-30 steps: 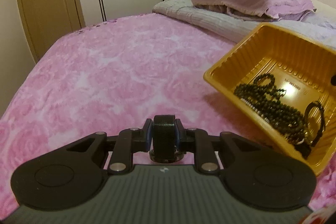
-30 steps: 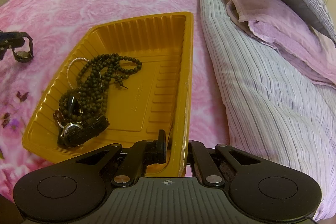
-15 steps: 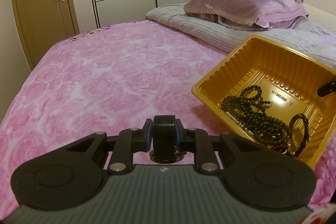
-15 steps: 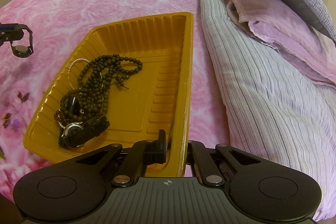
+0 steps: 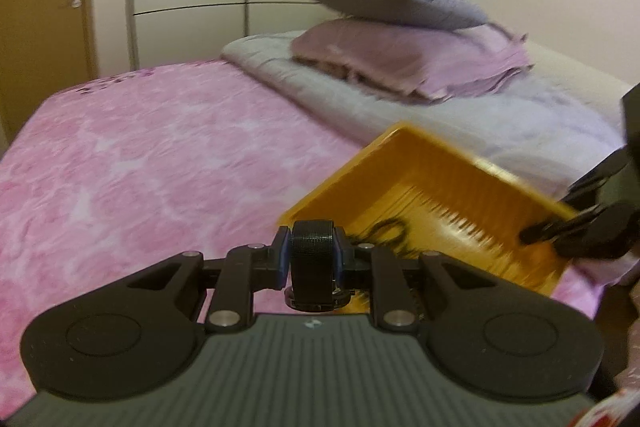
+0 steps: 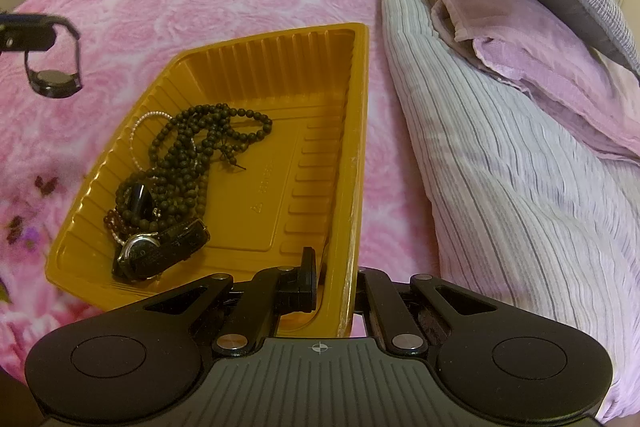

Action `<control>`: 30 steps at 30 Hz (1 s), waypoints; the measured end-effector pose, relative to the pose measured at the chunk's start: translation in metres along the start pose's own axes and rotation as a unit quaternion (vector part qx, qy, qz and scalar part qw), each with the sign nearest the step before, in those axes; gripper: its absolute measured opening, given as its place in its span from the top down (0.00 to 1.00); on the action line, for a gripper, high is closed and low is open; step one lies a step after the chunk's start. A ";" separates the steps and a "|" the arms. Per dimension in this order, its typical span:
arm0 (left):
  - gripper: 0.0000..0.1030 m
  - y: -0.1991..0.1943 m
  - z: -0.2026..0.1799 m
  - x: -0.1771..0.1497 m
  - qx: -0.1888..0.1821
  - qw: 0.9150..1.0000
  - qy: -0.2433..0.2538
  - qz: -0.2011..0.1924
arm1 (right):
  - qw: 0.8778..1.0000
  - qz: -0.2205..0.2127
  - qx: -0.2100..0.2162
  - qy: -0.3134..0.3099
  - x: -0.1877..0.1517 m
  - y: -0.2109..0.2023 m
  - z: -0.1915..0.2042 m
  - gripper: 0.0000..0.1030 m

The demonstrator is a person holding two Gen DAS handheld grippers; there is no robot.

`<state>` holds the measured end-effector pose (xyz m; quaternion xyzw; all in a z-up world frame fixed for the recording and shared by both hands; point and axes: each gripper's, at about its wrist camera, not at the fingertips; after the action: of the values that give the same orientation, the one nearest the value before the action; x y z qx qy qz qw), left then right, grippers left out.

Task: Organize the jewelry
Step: 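Lower the black watch into the tray and open the left gripper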

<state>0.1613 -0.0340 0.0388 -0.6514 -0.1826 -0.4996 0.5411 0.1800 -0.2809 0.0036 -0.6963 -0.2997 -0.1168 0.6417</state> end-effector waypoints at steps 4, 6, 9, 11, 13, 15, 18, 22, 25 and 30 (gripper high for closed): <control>0.82 0.008 -0.014 0.014 -0.042 0.999 -0.011 -0.010 | 1.000 -0.001 0.003 0.002 0.000 0.000 -0.001 0.96; 0.82 0.015 -0.021 0.018 -0.060 0.998 -0.014 -0.009 | 1.000 -0.001 0.005 0.004 -0.001 0.001 -0.002 0.96; 0.82 0.025 -0.030 0.019 -0.082 0.996 -0.019 0.000 | 1.000 -0.001 0.007 0.006 -0.002 0.002 -0.004 0.96; 0.82 0.034 -0.038 0.017 -0.090 0.996 -0.017 0.011 | 1.000 -0.001 0.009 0.008 -0.002 0.003 -0.005 0.96; 0.82 0.040 -0.044 0.014 -0.096 0.995 -0.016 0.021 | 1.000 -0.001 0.012 0.011 -0.003 0.003 -0.007 0.96; 0.82 0.047 -0.049 0.011 -0.101 0.994 -0.015 0.030 | 1.000 -0.001 0.015 0.014 -0.004 0.004 -0.009 0.96; 0.82 0.054 -0.056 0.007 -0.104 0.994 -0.011 0.037 | 1.000 -0.001 0.021 0.019 -0.007 0.006 -0.012 0.96; 0.82 0.060 -0.062 0.004 -0.108 0.993 -0.011 0.044 | 0.999 0.002 0.026 0.027 -0.009 0.008 -0.016 0.96; 0.82 0.063 -0.064 0.003 -0.115 0.992 -0.013 0.042 | 0.999 0.002 0.026 0.030 -0.010 0.008 -0.016 0.96; 0.73 0.054 -0.054 0.004 -0.102 0.994 -0.015 0.028 | 0.999 0.004 0.029 0.032 -0.012 0.009 -0.018 0.96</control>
<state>0.1800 -0.1022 0.0095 -0.7157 -0.1202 -0.4901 0.4829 0.1798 -0.3013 -0.0081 -0.6746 -0.2792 -0.1282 0.6712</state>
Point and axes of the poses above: each gripper's, at about its wrist camera, not at the fingertips, and y roughly the way its jaws point, z to its left, x to its top, and after that the axes turned 9 degrees about y, right-handed
